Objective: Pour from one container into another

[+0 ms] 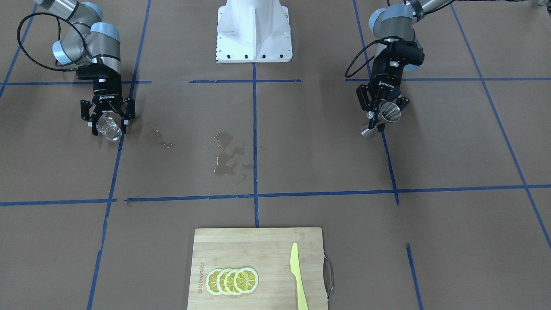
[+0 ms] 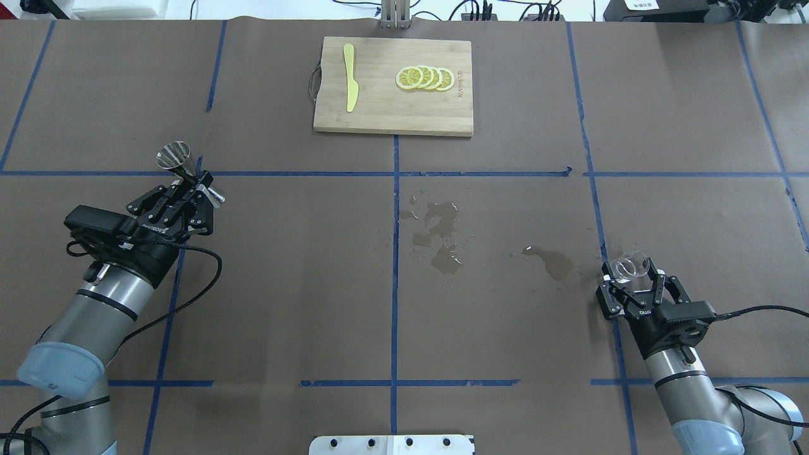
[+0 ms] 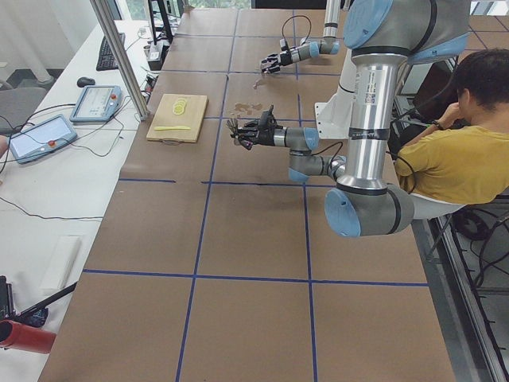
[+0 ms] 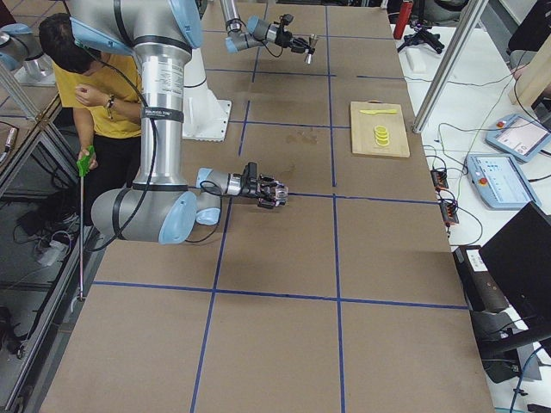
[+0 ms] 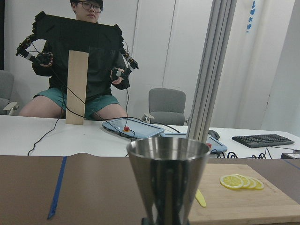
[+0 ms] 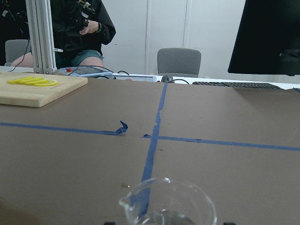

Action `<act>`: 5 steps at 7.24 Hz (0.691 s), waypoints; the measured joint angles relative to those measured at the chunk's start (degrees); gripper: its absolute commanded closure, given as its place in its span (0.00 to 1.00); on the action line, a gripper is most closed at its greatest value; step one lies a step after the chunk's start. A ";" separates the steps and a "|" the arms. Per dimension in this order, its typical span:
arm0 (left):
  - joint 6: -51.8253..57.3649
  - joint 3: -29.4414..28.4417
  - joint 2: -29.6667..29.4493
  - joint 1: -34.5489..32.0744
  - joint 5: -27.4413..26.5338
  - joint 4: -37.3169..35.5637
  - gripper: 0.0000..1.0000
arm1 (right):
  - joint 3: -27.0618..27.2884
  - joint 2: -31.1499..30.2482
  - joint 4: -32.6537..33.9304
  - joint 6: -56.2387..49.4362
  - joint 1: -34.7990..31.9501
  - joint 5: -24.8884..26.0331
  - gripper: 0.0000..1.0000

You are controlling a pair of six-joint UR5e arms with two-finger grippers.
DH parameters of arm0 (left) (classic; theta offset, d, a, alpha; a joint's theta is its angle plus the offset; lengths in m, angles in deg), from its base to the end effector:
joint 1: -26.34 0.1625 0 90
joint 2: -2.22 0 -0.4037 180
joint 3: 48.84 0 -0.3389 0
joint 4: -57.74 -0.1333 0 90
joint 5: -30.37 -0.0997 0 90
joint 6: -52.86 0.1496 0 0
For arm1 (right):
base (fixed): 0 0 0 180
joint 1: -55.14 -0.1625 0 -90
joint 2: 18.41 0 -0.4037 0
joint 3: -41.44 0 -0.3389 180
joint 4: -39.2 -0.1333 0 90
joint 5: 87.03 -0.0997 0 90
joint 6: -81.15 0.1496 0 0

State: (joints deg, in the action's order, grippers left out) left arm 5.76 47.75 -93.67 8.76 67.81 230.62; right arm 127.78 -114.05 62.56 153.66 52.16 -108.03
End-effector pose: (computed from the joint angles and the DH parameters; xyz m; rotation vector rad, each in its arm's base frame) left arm 0.3562 -0.3773 0.3831 1.3379 0.9560 -0.4233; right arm -0.3790 -0.2931 0.5640 1.2215 -0.6569 0.3893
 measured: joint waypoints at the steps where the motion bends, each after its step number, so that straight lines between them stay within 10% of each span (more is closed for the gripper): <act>1: -0.01 0.03 0.00 0.00 0.00 0.00 1.00 | -0.31 0.01 0.01 0.00 0.07 -0.01 0.41; 5: -0.01 0.72 0.00 0.00 0.00 -0.06 1.00 | -0.94 0.02 -0.02 0.07 0.37 -0.01 0.88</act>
State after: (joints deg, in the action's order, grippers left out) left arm 5.75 48.47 -93.67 8.76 67.81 230.57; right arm 126.84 -114.03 62.54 153.72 52.53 -108.04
